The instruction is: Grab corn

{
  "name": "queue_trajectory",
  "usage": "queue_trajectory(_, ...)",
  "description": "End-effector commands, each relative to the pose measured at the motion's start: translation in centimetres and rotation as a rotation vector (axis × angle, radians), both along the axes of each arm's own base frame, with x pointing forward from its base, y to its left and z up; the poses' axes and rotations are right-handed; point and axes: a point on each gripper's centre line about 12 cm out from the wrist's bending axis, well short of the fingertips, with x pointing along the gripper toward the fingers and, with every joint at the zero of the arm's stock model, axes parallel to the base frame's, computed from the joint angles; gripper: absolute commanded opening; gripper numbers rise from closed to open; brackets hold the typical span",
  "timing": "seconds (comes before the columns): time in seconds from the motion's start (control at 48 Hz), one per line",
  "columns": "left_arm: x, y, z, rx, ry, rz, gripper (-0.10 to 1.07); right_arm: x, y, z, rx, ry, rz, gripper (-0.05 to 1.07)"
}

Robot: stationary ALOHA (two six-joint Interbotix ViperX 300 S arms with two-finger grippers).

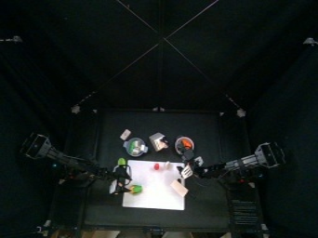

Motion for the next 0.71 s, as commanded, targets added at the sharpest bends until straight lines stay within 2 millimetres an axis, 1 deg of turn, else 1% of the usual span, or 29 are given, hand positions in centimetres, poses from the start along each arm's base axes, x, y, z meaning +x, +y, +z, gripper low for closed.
queue_trajectory(0.0, 0.8, -0.4, 0.1, -0.016, 0.006, 0.014, 0.98, 0.2, 0.1, 0.2, 0.001, -0.008, -0.002, 0.98)
queue_trajectory(0.292, 2.5, -1.3, -3.2, 0.035, 0.136, -0.003, 0.99, 0.4, 0.3, -0.8, -0.003, 0.027, 0.000, 0.98)
queue_trajectory(0.479, 3.4, -1.8, -4.1, 0.042, 0.178, -0.009, 0.99, 0.7, 0.3, -0.7, -0.002, 0.027, -0.001, 0.98)
queue_trajectory(0.688, 4.2, -2.1, -5.5, 0.067, 0.217, -0.014, 0.98, 0.8, 0.3, -1.3, -0.006, 0.045, -0.002, 0.98)
